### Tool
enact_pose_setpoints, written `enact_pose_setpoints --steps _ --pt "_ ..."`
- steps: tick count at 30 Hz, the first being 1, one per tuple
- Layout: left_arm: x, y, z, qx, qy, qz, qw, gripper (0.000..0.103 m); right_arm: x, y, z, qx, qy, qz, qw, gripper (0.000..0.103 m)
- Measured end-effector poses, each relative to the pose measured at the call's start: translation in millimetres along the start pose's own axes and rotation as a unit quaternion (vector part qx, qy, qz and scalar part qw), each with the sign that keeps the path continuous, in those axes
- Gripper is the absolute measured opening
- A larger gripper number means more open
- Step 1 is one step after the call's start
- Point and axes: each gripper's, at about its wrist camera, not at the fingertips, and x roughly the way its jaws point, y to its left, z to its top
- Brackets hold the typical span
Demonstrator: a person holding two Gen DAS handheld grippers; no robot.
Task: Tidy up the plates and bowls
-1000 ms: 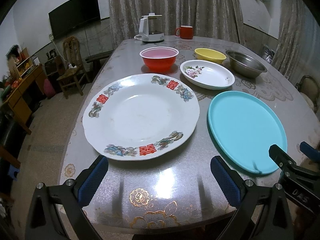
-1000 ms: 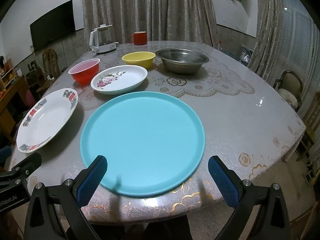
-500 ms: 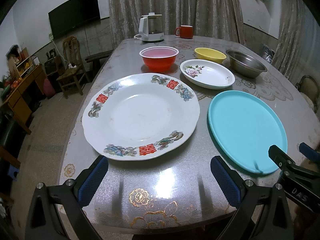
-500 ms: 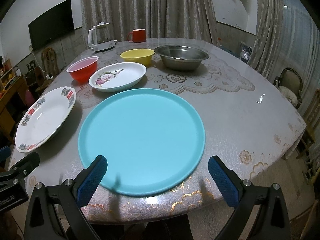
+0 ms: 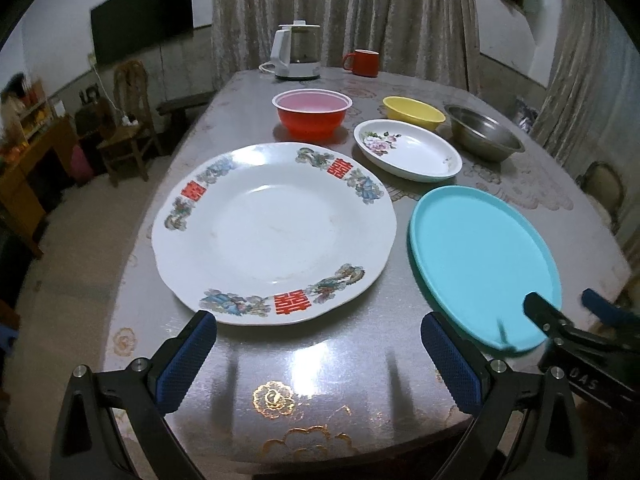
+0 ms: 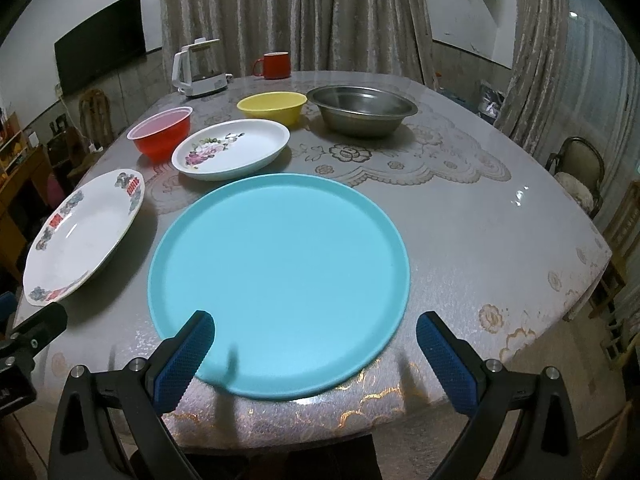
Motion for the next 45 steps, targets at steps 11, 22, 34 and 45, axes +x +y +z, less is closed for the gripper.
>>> enact_pose_setpoints --steps 11,22,34,45 --pt "0 27 10 -0.044 -0.010 -0.087 0.9952 0.103 7 7 8 -0.027 0.010 -0.006 1.000 0.103" --pt "4 68 20 -0.096 -0.015 -0.109 0.9893 0.103 10 17 19 -0.048 0.001 -0.008 0.999 0.103" --pt "13 121 31 -0.156 -0.031 -0.092 0.9830 0.103 8 32 31 -0.075 -0.030 0.022 0.996 0.103" --pt "25 147 34 -0.185 -0.036 -0.087 0.9783 0.103 7 62 56 -0.098 -0.061 0.109 0.987 0.103"
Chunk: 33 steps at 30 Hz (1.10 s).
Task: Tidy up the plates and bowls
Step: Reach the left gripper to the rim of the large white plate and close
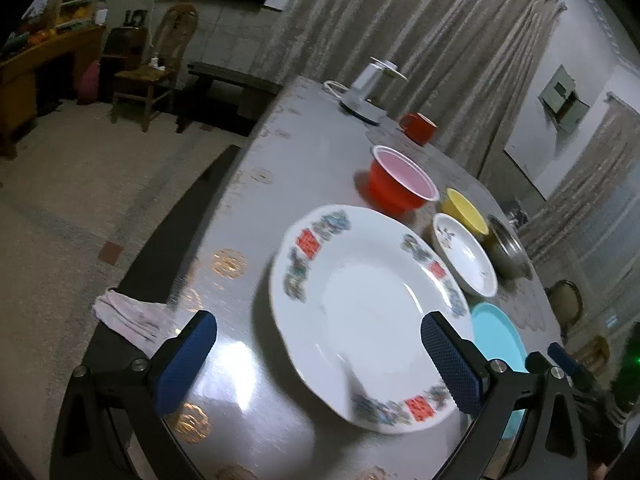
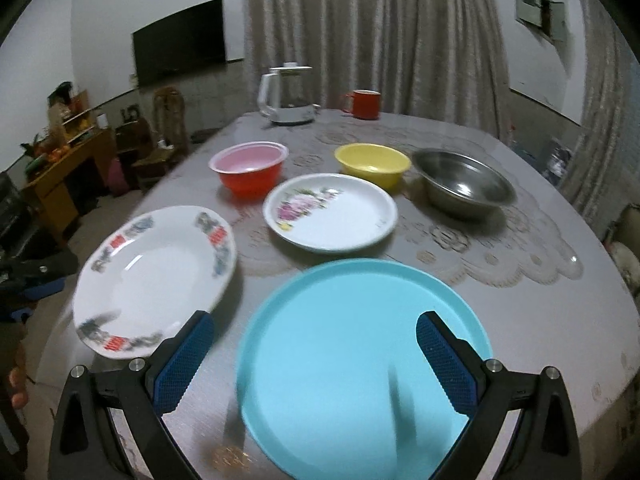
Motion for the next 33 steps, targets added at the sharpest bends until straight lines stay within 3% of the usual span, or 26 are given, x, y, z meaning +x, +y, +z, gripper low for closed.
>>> enact_pose_setpoints --steps 7,14,18,24,27,33 --pt "16 18 3 -0.027 0.022 0.000 0.9994 0.103 18 20 19 -0.010 -0.010 0.049 0.999 0.099" --pt "26 32 4 -0.057 0.029 -0.033 0.9974 0.102 53 36 33 -0.016 0.023 0.104 0.994 0.077" --pt "29 32 4 -0.057 0.033 -0.048 0.9967 0.094 70 46 35 -0.027 0.035 0.112 0.993 0.070" --pt "33 25 4 -0.035 0.036 -0.056 0.9971 0.093 91 53 35 -0.021 0.063 0.134 0.989 0.063" --pt "36 24 4 -0.026 0.038 -0.058 0.9973 0.078 99 54 36 -0.017 0.072 0.153 0.986 0.057" --pt "42 16 4 0.010 0.045 -0.049 0.9978 0.066 114 60 31 -0.012 0.101 0.164 0.981 0.046"
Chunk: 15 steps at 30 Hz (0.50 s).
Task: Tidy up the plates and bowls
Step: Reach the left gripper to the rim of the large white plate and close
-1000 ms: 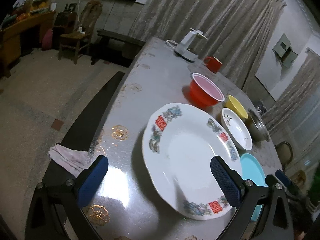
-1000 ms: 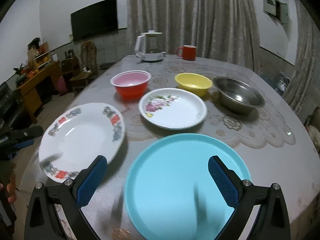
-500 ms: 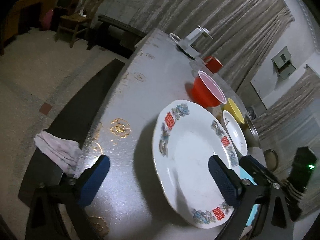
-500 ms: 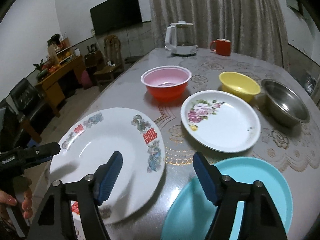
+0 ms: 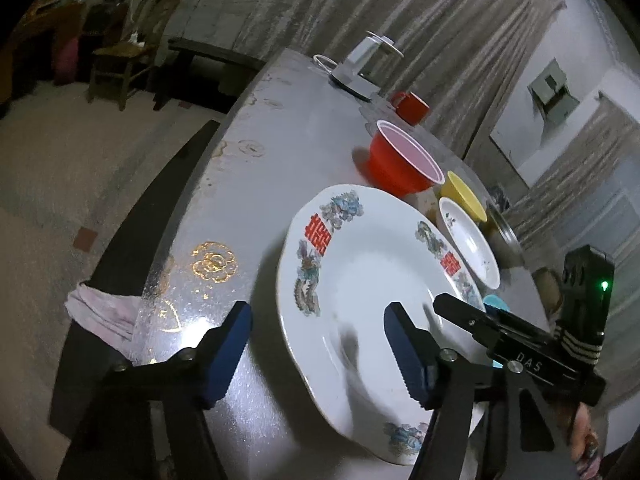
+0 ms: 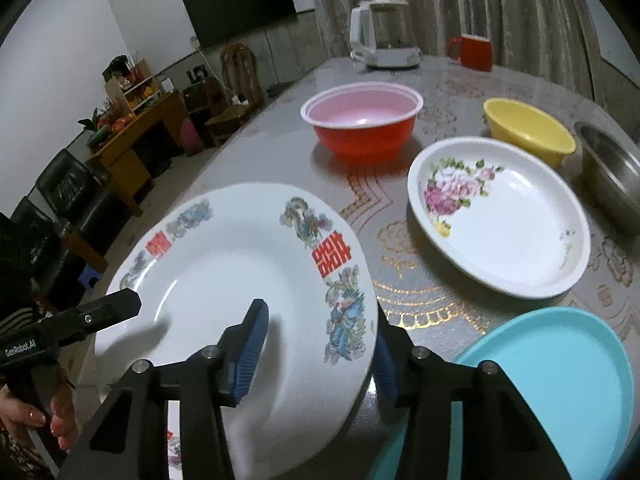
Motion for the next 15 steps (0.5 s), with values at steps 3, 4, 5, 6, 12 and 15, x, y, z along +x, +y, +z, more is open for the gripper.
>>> enact_pose_setpoints --steps 3,4,5,6,12,15 --pt "4 -6 1 0.021 0.004 0.008 0.9997 0.058 3 1 -2 -0.001 0.004 0.003 1.000 0.045" --pt "5 -7 1 0.027 0.006 0.009 0.9996 0.058 4 0 -2 -0.002 0.004 0.003 1.000 0.045" --pt "6 -9 1 0.032 0.005 0.011 0.9994 0.057 4 0 -2 -0.005 0.003 0.003 1.000 0.043" --pt "7 -10 1 0.037 0.006 0.014 0.9992 0.056 5 -1 -2 -0.007 0.001 0.003 1.000 0.041" --pt "15 -25 1 0.078 0.009 0.044 0.9959 0.052 7 -3 -1 -0.025 -0.002 0.006 1.000 0.038" --pt "16 -25 2 0.080 0.008 0.044 0.9958 0.055 5 -4 -3 -0.030 -0.006 0.008 1.000 0.038"
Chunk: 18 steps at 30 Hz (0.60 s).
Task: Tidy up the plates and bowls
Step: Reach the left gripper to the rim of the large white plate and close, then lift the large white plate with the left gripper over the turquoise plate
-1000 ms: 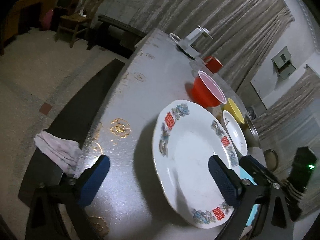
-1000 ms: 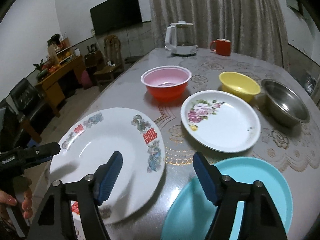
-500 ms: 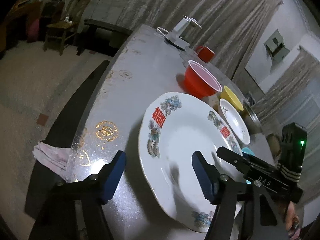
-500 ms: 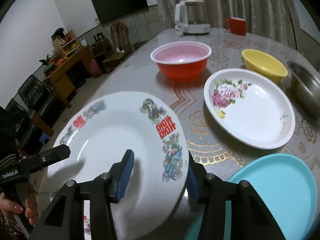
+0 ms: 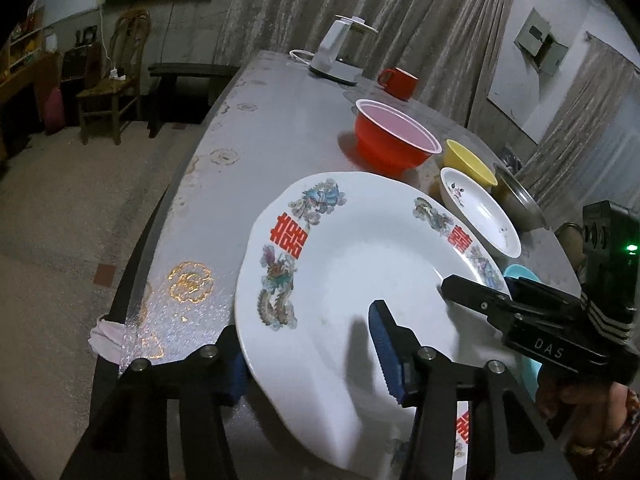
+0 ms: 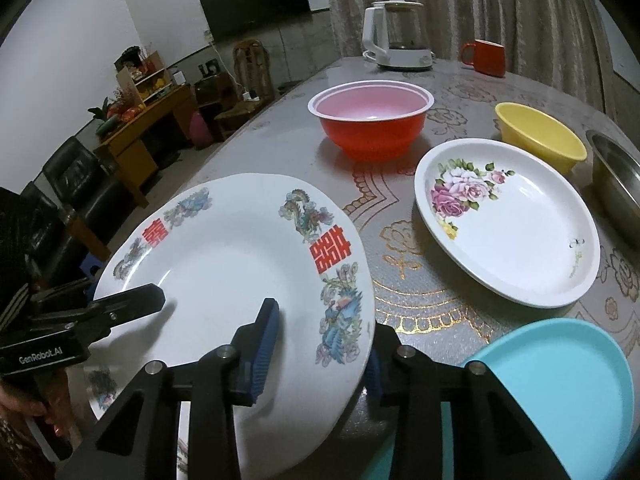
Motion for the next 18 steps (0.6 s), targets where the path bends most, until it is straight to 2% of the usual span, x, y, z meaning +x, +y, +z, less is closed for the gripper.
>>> enact_pose_setpoints --steps 2,8,18 --pt "2 -4 0 0.010 -0.001 0.007 0.9999 0.056 0 0 0 0.001 -0.002 -0.001 1.000 0.038" --pt "5 -13 -4 0.044 -0.015 0.068 0.9966 0.051 -3 -3 0 0.018 -0.003 0.004 1.000 0.031" --pt "4 -17 -9 0.049 -0.020 0.089 0.9946 0.051 -7 -4 -2 0.024 0.003 0.010 1.000 0.029"
